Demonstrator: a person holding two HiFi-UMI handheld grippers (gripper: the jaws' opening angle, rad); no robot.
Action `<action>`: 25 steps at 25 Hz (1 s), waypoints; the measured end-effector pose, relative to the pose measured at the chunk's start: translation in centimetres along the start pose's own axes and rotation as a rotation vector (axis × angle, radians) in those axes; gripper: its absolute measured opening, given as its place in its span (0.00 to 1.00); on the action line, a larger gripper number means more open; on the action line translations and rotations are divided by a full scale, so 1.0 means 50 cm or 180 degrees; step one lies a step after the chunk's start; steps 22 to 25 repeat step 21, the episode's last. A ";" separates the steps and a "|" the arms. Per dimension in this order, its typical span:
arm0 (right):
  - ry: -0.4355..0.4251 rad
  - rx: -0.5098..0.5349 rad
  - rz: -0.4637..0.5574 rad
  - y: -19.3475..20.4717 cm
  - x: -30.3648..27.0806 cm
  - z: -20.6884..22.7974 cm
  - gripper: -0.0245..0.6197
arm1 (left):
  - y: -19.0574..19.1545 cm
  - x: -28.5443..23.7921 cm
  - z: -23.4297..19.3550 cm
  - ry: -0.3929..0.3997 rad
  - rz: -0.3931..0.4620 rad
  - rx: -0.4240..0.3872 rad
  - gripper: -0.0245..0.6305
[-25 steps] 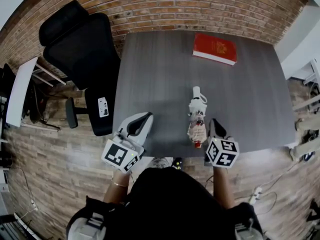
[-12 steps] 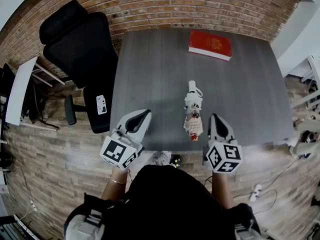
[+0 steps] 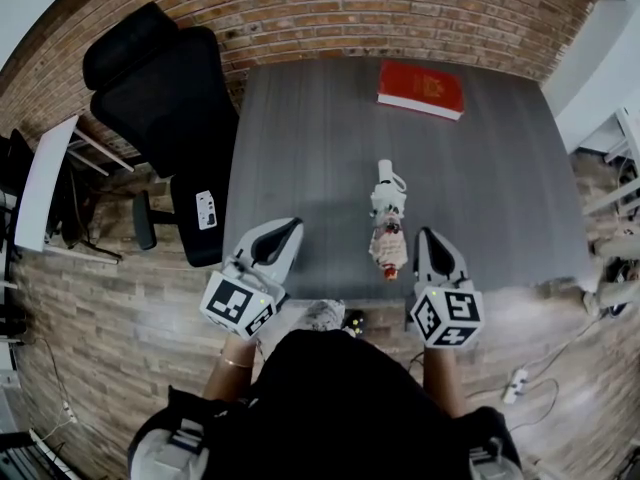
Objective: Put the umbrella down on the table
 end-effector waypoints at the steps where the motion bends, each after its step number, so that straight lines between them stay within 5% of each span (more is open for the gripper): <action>1: -0.0004 -0.0003 0.0000 0.001 0.001 0.000 0.03 | 0.001 0.000 0.001 0.0004 0.0000 0.0004 0.03; 25: -0.0001 -0.0069 -0.0040 0.007 0.004 0.001 0.03 | 0.004 0.004 0.002 0.0005 -0.0012 0.0008 0.03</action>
Point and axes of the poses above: the fingertips, and each gripper's own axes: x backward along the fingers, z to its right, y out of its underside, the point moved 4 cm from there along x, backward along the fingers
